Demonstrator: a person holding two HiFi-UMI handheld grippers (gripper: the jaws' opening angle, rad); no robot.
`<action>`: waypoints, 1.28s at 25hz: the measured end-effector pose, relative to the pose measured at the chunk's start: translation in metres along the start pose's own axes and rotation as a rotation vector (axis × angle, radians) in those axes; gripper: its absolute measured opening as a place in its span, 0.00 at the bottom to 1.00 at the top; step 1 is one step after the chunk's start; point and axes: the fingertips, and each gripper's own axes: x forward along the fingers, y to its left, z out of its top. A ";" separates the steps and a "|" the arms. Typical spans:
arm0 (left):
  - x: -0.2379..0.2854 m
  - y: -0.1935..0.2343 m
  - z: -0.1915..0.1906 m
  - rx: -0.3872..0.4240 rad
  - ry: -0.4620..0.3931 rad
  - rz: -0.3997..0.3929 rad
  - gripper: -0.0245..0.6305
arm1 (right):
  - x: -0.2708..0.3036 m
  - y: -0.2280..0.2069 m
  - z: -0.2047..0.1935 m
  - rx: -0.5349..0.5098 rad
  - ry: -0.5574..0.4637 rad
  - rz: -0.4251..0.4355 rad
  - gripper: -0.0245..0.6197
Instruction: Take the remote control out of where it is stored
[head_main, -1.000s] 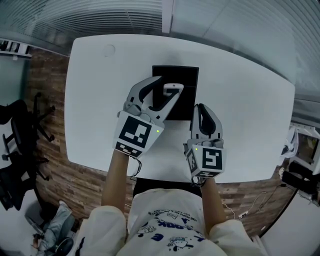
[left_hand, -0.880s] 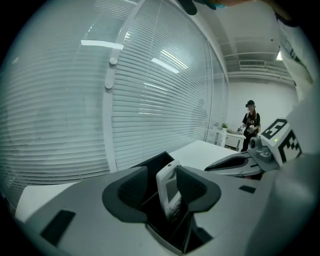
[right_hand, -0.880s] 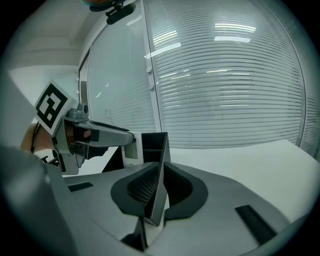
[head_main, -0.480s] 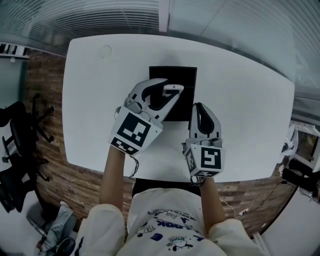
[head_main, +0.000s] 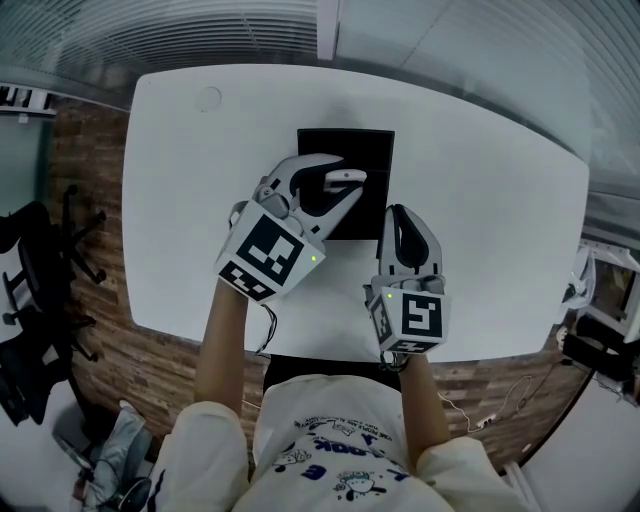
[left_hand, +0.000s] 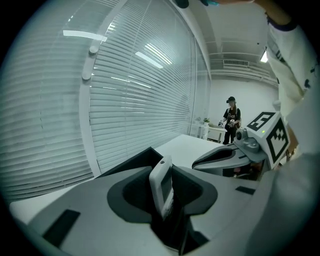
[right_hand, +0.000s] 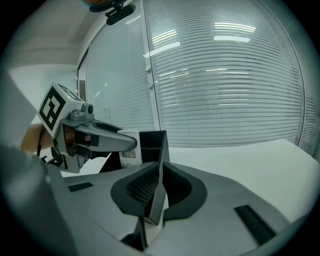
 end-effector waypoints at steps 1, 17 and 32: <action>-0.002 -0.002 0.000 0.000 -0.004 -0.010 0.23 | -0.001 0.000 0.000 0.001 0.000 -0.001 0.09; -0.044 0.012 0.022 -0.142 -0.259 0.142 0.15 | -0.004 0.013 0.003 -0.007 -0.013 0.001 0.09; -0.137 0.024 0.071 -0.266 -0.373 0.364 0.15 | -0.039 0.030 0.065 -0.027 -0.155 0.028 0.09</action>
